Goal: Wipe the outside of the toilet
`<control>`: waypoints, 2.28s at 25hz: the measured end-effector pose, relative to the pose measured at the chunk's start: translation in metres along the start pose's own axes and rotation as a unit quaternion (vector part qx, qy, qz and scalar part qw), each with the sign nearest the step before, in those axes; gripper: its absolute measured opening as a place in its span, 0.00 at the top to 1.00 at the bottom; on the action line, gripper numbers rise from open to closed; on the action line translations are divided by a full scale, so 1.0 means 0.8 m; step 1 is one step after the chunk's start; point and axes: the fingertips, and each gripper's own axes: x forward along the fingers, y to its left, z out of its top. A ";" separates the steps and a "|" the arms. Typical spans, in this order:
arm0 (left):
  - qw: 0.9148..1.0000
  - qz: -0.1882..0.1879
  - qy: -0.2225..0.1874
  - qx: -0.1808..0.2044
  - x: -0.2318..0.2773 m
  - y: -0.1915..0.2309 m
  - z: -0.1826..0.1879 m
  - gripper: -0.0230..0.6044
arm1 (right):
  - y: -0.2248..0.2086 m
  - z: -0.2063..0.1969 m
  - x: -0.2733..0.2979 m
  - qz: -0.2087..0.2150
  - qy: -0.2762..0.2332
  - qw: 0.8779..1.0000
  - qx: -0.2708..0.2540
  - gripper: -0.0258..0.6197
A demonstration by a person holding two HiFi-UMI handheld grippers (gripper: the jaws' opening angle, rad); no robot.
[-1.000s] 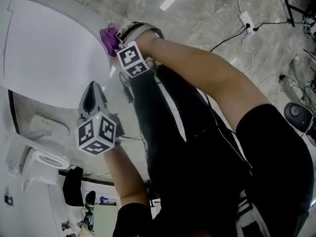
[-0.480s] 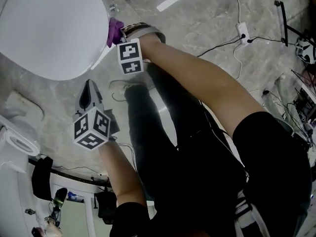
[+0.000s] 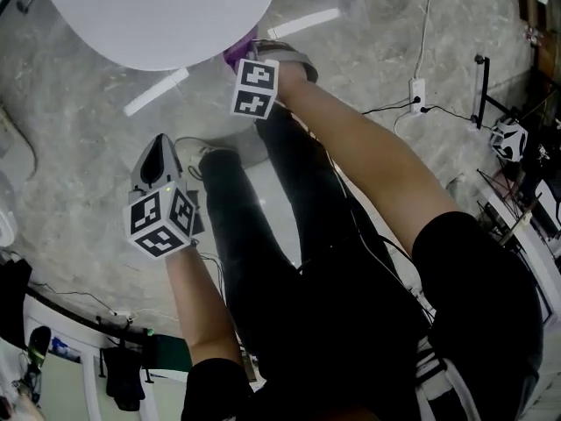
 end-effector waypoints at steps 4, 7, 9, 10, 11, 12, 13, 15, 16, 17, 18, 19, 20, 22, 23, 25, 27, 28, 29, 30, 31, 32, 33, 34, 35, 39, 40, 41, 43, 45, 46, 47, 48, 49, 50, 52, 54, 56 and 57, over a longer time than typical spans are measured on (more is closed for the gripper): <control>1.000 -0.003 0.003 -0.017 -0.026 0.049 -0.027 0.95 | 0.020 0.043 0.000 -0.005 0.005 0.999 0.047 0.88; 0.999 -0.006 0.000 -0.031 -0.046 0.084 -0.041 0.95 | 0.036 0.071 0.003 -0.006 0.017 0.998 0.063 0.88; 0.999 -0.009 -0.004 -0.038 -0.051 0.101 -0.051 0.95 | 0.043 0.081 0.011 -0.009 0.029 0.997 0.066 0.88; 0.999 -0.012 -0.005 -0.041 -0.053 0.109 -0.056 0.95 | 0.046 0.087 0.015 -0.010 0.033 0.998 0.061 0.88; 0.999 -0.017 -0.005 -0.045 -0.055 0.116 -0.061 0.95 | 0.051 0.096 0.019 -0.011 0.037 0.998 0.052 0.88; 0.999 -0.023 -0.004 -0.048 -0.058 0.122 -0.068 0.95 | 0.057 0.106 0.023 -0.013 0.040 0.998 0.042 0.88; 0.998 -0.028 -0.002 -0.051 -0.062 0.128 -0.076 0.95 | 0.062 0.118 0.027 -0.014 0.041 0.998 0.038 0.88; 0.998 -0.035 0.005 -0.059 -0.070 0.140 -0.093 0.95 | 0.067 0.143 0.034 -0.017 0.043 0.997 0.054 0.88; 0.997 -0.035 0.008 -0.064 -0.074 0.148 -0.100 0.95 | 0.066 0.154 0.038 -0.019 0.044 0.996 0.071 0.88; 0.997 -0.035 0.011 -0.070 -0.078 0.158 -0.106 0.95 | 0.063 0.165 0.041 -0.023 0.044 0.995 0.090 0.88; 0.996 -0.035 0.012 -0.078 -0.080 0.168 -0.110 0.95 | 0.061 0.174 0.043 -0.026 0.046 0.993 0.105 0.88; 0.996 -0.035 0.013 -0.085 -0.082 0.180 -0.114 0.95 | 0.059 0.180 0.046 -0.030 0.049 0.991 0.117 0.88; 0.995 -0.034 0.014 -0.089 -0.083 0.191 -0.117 0.95 | 0.058 0.186 0.049 -0.033 0.053 0.990 0.127 0.88; 0.996 -0.030 0.016 -0.082 -0.084 0.214 -0.124 0.95 | 0.056 0.196 0.052 -0.041 0.059 0.987 0.142 0.88; 0.996 -0.029 0.018 -0.077 -0.085 0.224 -0.127 0.95 | 0.056 0.201 0.053 -0.044 0.061 0.986 0.148 0.88; 0.997 -0.031 0.021 -0.072 -0.086 0.242 -0.131 0.95 | 0.058 0.212 0.055 -0.046 0.062 0.984 0.163 0.88; 0.997 -0.033 0.022 -0.068 -0.088 0.257 -0.129 0.95 | 0.055 0.223 0.055 -0.050 0.061 0.981 0.177 0.88; 0.997 -0.034 0.021 -0.066 -0.089 0.263 -0.127 0.95 | 0.054 0.228 0.055 -0.052 0.061 0.980 0.183 0.88; 0.997 -0.034 0.020 -0.067 -0.090 0.269 -0.125 0.95 | 0.053 0.231 0.055 -0.053 0.064 0.978 0.189 0.88; 0.997 -0.034 0.019 -0.068 -0.092 0.273 -0.122 0.95 | 0.054 0.233 0.055 -0.053 0.068 0.977 0.197 0.88; 0.997 -0.033 0.018 -0.069 -0.093 0.278 -0.120 0.95 | 0.053 0.237 0.056 -0.053 0.069 0.975 0.205 0.88; 0.997 -0.033 0.017 -0.069 -0.094 0.282 -0.117 0.95 | 0.051 0.244 0.056 -0.053 0.063 0.974 0.212 0.88; 0.997 -0.032 0.017 -0.068 -0.095 0.286 -0.114 0.95 | 0.047 0.253 0.057 -0.054 0.054 0.973 0.218 0.88; 0.997 -0.032 0.018 -0.066 -0.094 0.291 -0.111 0.95 | 0.044 0.262 0.057 -0.054 0.047 0.972 0.225 0.88; 0.997 -0.031 0.018 -0.064 -0.093 0.296 -0.107 0.95 | 0.041 0.269 0.057 -0.054 0.042 0.970 0.232 0.88; 0.998 -0.026 0.018 -0.061 -0.081 0.315 -0.092 0.95 | 0.030 0.296 0.065 -0.051 0.027 0.967 0.250 0.88; 0.998 -0.026 0.019 -0.061 -0.077 0.319 -0.087 0.95 | 0.027 0.302 0.066 -0.050 0.020 0.964 0.259 0.88; 0.998 -0.025 0.019 -0.060 -0.073 0.324 -0.079 0.95 | 0.023 0.309 0.068 -0.051 0.013 0.962 0.270 0.88; 0.998 -0.026 0.021 -0.053 -0.065 0.335 -0.060 0.95 | 0.012 0.323 0.072 -0.053 0.002 0.955 0.293 0.88; 0.998 -0.027 0.024 -0.047 -0.058 0.347 -0.036 0.95 | -0.004 0.338 0.077 -0.056 -0.004 0.948 0.314 0.88; 0.998 -0.028 0.027 -0.045 -0.054 0.354 -0.025 0.95 | -0.012 0.347 0.080 -0.058 -0.008 0.944 0.324 0.88; 0.998 -0.029 0.029 -0.041 -0.050 0.361 -0.014 0.95 | -0.020 0.357 0.082 -0.058 -0.011 0.940 0.335 0.88; 0.998 -0.029 0.032 -0.037 -0.045 0.368 -0.003 0.95 | -0.027 0.367 0.084 -0.059 -0.013 0.936 0.347 0.88; 0.998 -0.029 0.034 -0.032 -0.041 0.377 0.008 0.95 | -0.035 0.376 0.086 -0.060 -0.014 0.931 0.359 0.88; 0.999 -0.028 0.034 -0.029 -0.036 0.385 0.023 0.95 | -0.044 0.385 0.087 -0.061 -0.015 0.927 0.370 0.88; 0.999 -0.026 0.034 -0.025 -0.026 0.400 0.054 0.95 | -0.064 0.401 0.089 -0.063 -0.014 0.917 0.393 0.88; 0.998 -0.026 0.042 -0.024 -0.023 0.410 0.081 0.95 | -0.078 0.412 0.089 -0.064 -0.011 0.907 0.417 0.88; 0.998 -0.025 0.050 -0.020 -0.022 0.420 0.107 0.95 | -0.090 0.417 0.091 -0.067 -0.006 0.897 0.437 0.88; 0.998 -0.024 0.051 -0.017 -0.019 0.426 0.121 0.95 | -0.097 0.419 0.094 -0.069 -0.003 0.893 0.444 0.88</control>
